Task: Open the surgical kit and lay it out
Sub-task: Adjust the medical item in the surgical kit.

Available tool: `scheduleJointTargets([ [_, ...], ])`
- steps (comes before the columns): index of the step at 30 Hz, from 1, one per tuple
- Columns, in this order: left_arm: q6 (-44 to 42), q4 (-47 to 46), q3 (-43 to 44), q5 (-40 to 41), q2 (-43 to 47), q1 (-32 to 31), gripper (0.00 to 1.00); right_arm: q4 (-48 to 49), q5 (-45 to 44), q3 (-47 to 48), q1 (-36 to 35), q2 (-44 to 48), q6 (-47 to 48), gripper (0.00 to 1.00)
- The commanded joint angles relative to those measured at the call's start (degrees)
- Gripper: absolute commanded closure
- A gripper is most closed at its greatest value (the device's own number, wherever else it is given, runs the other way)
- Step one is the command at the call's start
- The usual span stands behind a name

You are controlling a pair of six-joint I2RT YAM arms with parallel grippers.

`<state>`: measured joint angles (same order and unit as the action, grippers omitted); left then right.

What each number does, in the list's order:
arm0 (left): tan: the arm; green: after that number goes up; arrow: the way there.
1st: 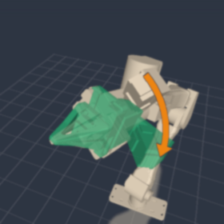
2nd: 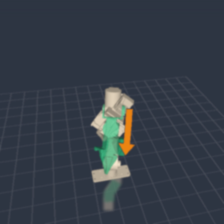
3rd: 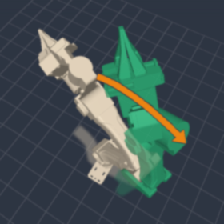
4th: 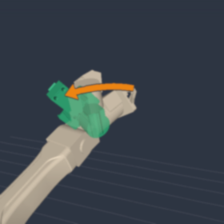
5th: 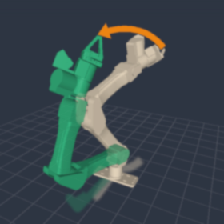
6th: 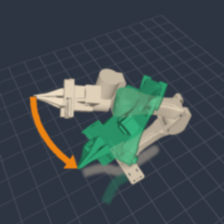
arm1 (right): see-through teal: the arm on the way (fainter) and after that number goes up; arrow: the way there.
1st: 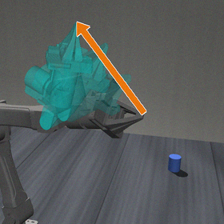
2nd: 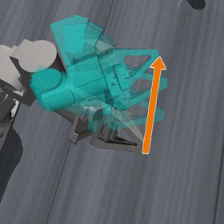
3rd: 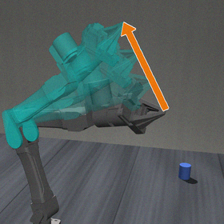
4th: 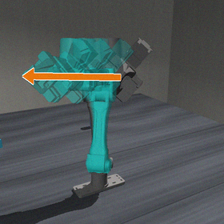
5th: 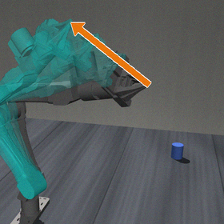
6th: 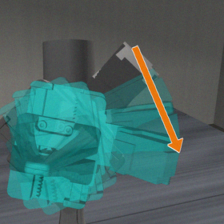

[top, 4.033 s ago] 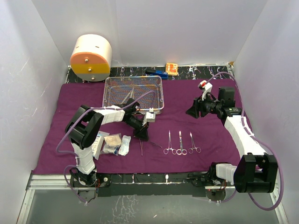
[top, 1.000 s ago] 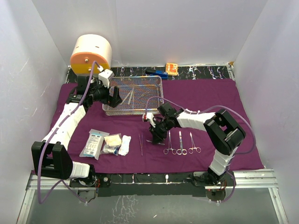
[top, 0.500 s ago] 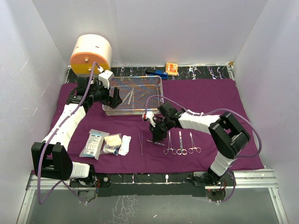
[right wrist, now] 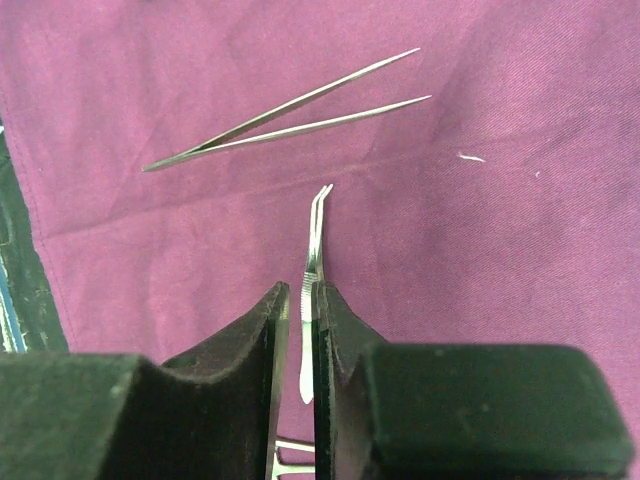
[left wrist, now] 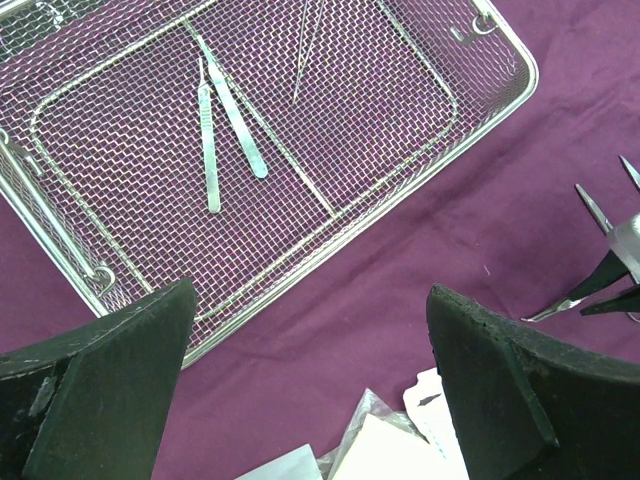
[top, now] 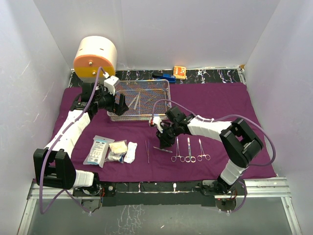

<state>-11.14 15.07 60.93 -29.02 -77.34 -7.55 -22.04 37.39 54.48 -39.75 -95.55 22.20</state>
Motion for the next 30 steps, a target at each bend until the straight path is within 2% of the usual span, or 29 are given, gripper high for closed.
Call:
scheduleJointTargets([
  [1,-0.6,-0.6,-0.4,-2.1,2.5,0.4,0.02,0.6,-0.6,1.4,-0.3,-1.2,1.3,0.83],
  [7,-0.7,-0.6,-0.3,-2.5,2.2,0.4,0.02,0.1,0.2,1.3,-0.3,-2.4,1.7,0.79],
  [14,-0.8,-0.4,-0.3,-2.7,2.2,0.4,0.02,-0.1,1.5,1.2,-0.3,-3.2,1.7,0.79],
  [30,-1.0,-0.4,-0.5,-3.2,2.5,0.4,0.02,-0.3,2.0,0.9,-0.5,-3.9,1.2,0.85],
])
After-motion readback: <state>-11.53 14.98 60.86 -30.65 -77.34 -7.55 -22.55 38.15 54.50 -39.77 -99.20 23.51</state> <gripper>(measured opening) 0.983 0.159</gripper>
